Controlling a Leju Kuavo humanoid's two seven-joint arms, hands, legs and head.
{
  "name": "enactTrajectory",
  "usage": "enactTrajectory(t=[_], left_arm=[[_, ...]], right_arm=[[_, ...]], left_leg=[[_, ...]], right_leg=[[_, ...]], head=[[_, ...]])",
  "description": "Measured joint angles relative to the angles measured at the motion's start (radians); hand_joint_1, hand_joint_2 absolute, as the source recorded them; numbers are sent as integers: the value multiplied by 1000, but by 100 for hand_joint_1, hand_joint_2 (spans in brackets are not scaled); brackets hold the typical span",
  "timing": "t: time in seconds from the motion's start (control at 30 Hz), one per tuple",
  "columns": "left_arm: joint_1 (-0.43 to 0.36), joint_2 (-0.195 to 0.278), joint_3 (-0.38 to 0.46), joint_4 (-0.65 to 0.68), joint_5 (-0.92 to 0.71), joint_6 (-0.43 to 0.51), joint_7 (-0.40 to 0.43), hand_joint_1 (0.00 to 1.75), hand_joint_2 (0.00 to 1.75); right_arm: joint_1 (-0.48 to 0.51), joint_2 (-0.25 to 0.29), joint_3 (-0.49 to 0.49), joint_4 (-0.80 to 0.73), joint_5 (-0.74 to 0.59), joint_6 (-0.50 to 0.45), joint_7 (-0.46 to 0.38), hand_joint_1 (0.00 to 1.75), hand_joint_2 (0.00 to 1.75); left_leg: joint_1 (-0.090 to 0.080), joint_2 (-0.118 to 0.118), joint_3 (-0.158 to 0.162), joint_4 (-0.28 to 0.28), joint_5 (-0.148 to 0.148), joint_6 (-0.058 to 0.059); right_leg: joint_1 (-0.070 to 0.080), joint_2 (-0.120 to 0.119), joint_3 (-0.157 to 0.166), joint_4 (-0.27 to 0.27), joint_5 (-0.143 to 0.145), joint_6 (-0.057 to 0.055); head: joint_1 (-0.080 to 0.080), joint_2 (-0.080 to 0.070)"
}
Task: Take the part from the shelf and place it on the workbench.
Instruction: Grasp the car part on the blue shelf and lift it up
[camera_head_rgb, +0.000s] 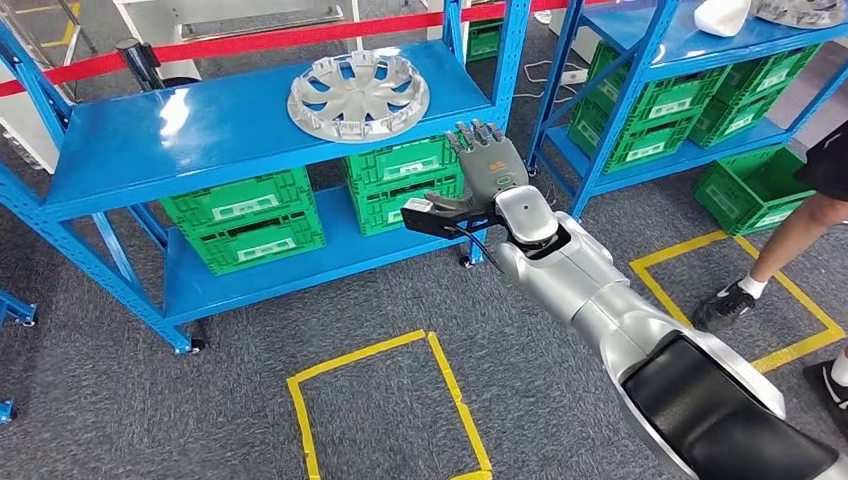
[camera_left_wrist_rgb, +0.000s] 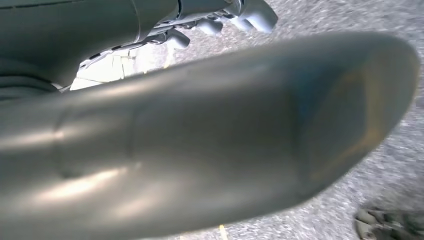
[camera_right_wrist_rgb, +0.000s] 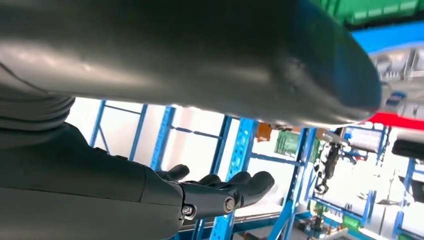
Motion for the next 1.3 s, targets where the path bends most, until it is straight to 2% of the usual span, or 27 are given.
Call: enactTrajectory(t=[0.03, 0.1, 0.13, 0.17, 0.23, 0.27, 0.33, 0.4, 0.47, 0.5, 0.53, 0.57, 0.6, 0.63, 0.67, 0.7, 0.77, 0.83, 0.87, 0.93, 1.0, 1.03, 1.1, 1.13, 1.17, 1.23, 1.3], left_arm=[[2, -2, 1, 0, -3, 0, 0, 0, 0], [0, -2, 3, 1, -7, 2, 0, 0, 0], [-2, -1, 4, -1, -9, 3, 1, 0, 0], [-3, 1, 4, -4, -10, 5, 1, 0, 0], [-7, 6, 4, -10, -11, 7, 1, 0, 0], [-10, 8, 5, -11, -11, 8, 1, 0, 0], [-16, 8, 5, -10, -10, 8, 0, 0, 0], [-15, 5, 5, -8, -10, 7, 0, 0, 0], [-8, 3, 5, -6, -10, 6, 1, 0, 0], [-4, 2, 5, -5, -10, 6, 2, 0, 0], [0, 1, 5, -4, -10, 6, 2, 0, 0], [2, 3, 5, -3, -10, 6, 2, 0, 0], [4, 4, 5, -2, -11, 6, 3, 0, 0], [6, 7, 6, -1, -11, 6, 4, 0, 0], [6, 9, 6, -1, -11, 6, 6, 0, 0], [5, 9, 6, -2, -11, 7, 6, 0, 0], [-1, 8, 6, -4, -11, 8, 5, 0, 0], [-3, 6, 10, -4, -11, 8, 4, 0, 0], [-3, 4, 12, -4, -12, 8, 3, 0, 0], [0, -1, 14, -4, -15, 8, 2, 0, 0], [3, -9, 15, -2, -22, 8, 3, 0, 0], [4, -12, 15, -2, -26, 7, 5, 0, 0], [3, -18, 15, 0, -31, 7, 13, 0, 0], [1, -20, 15, 1, -32, 7, 17, 0, 0], [-2, -21, 15, 1, -34, 7, 22, 0, 0], [-10, -21, 15, -1, -37, 8, 27, 0, 0], [-17, -23, 15, -2, -42, 8, 28, 0, 0]], right_arm=[[1, -3, 5, 0, -6, -2, 2, 0, 0], [3, -10, 16, 0, -13, -2, 7, 0, 0], [4, -13, 21, -4, -16, -3, 8, 0, 0], [1, -15, 25, -11, -18, -4, 10, 0, 0], [-15, -12, 28, -26, -20, -7, 11, 0, 0], [-25, -11, 29, -31, -21, -8, 11, 0, 0], [-32, -8, 30, -34, -21, -7, 10, 0, 0], [-25, -9, 32, -34, -21, -6, 10, 0, 0], [-19, -9, 33, -34, -21, -6, 10, 0, 0], [-18, -9, 33, -34, -21, -7, 10, 0, 0], [-17, -9, 33, -34, -23, -7, 10, 0, 0], [-16, -9, 33, -34, -25, -8, 11, 0, 0], [-15, -8, 35, -35, -27, -10, 11, 0, 0], [-14, -8, 38, -36, -29, -11, 11, 0, 0], [-14, -7, 42, -39, -32, -14, 12, 0, 0], [-17, -6, 45, -44, -36, -17, 14, 0, 0], [-29, -5, 47, -54, -43, -25, 17, 0, 0], [-37, -4, 48, -60, -52, -33, 16, 0, 0], [-37, -3, 49, -60, -58, -36, 15, 0, 0], [-34, 0, 50, -60, -70, -40, 12, 0, 0], [-31, 10, 51, -62, -80, -45, 10, 0, 0], [-28, 18, 52, -64, -82, -49, 8, 0, 0], [-11, 32, 59, -71, -85, -53, 7, 0, 0], [1, 41, 66, -79, -86, -51, 8, 0, 0], [11, 49, 72, -91, -87, -48, 10, 0, 0], [18, 72, 79, -126, -89, -41, 15, 0, 0], [14, 95, 81, -159, -92, -34, 19, 0, 0]], left_leg=[[2, -1, 30, -4, -23, -3], [-1, -4, 85, -12, -77, -11], [-7, -5, 113, -23, -106, -16], [-12, -5, 147, -29, -119, -20], [-16, -2, 185, -14, -105, -27], [-14, 0, 175, 35, -79, -31], [-10, 4, 87, 177, -72, -40], [-10, 6, -26, 285, -152, -44], [-14, 6, -115, 294, -257, -35], [-20, 6, -148, 270, -275, -23], [-28, 6, -172, 230, -249, -4], [-41, 4, -188, 178, -164, 24], [-56, -3, -193, 125, -53, 48], [-68, -9, -187, 81, 38, 65], [-76, -14, -172, 46, 100, 72], [-80, -18, -154, 24, 115, 68], [-75, -14, -104, -5, 96, 61], [-62, -13, -53, -25, 76, 55], [-55, -12, -30, -31, 61, 52], [-40, -16, 18, -42, 25, 41], [-25, -20, 72, -48, -17, 27], [-17, -22, 101, -50, -42, 20], [-8, -25, 155, -46, -97, 3], [-8, -25, 175, -44, -126, -6], [-8, -26, 195, -45, -149, -15], [-9, -24, 207, -21, -152, -32], [-7, -18, 150, 97, -102, -43]], right_leg=[[-1, -4, -8, -61, 48, 1], [-3, -27, -11, -193, 235, 1], [-4, -39, -5, -231, 306, -2], [-7, -43, 4, -249, 337, -6], [-11, -32, 31, -242, 316, -20], [-13, -24, 47, -243, 307, -28], [-10, -17, 82, -242, 288, -41], [-4, -11, 118, -242, 256, -53], [7, -4, 156, -243, 223, -63], [15, -1, 176, -243, 206, -68], [25, 1, 195, -243, 191, -73], [30, 1, 212, -245, 175, -80], [35, 4, 231, -248, 159, -82], [37, 6, 248, -253, 145, -83], [35, 9, 266, -256, 137, -82], [35, 12, 278, -252, 139, -78], [34, 11, 252, -182, 178, -72], [34, 9, 160, -47, 222, -58], [30, 8, 107, 11, 219, -49], [21, 7, 14, 60, 144, -33], [11, 5, -41, 10, 76, -19], [7, 2, -53, -46, 94, -12], [-1, -9, -59, -188, 271, -4], [-1, -13, -58, -225, 356, -7], [-2, -16, -59, -235, 407, -16], [-2, -14, -59, -198, 386, -39], [-7, -10, -39, -197, 352, -55]], head=[[1, 0], [5, 0], [6, 0], [7, 0], [0, 0], [-3, 0], [-8, 0], [-10, 0], [-10, 0], [-10, 0], [-10, 0], [-9, 0], [-6, 0], [-2, 0], [0, 0], [2, 0], [0, 0], [0, 0], [1, 0], [2, 0], [2, 0], [2, 0], [4, 0], [5, 0], [4, 0], [1, 0], [-3, 0]])
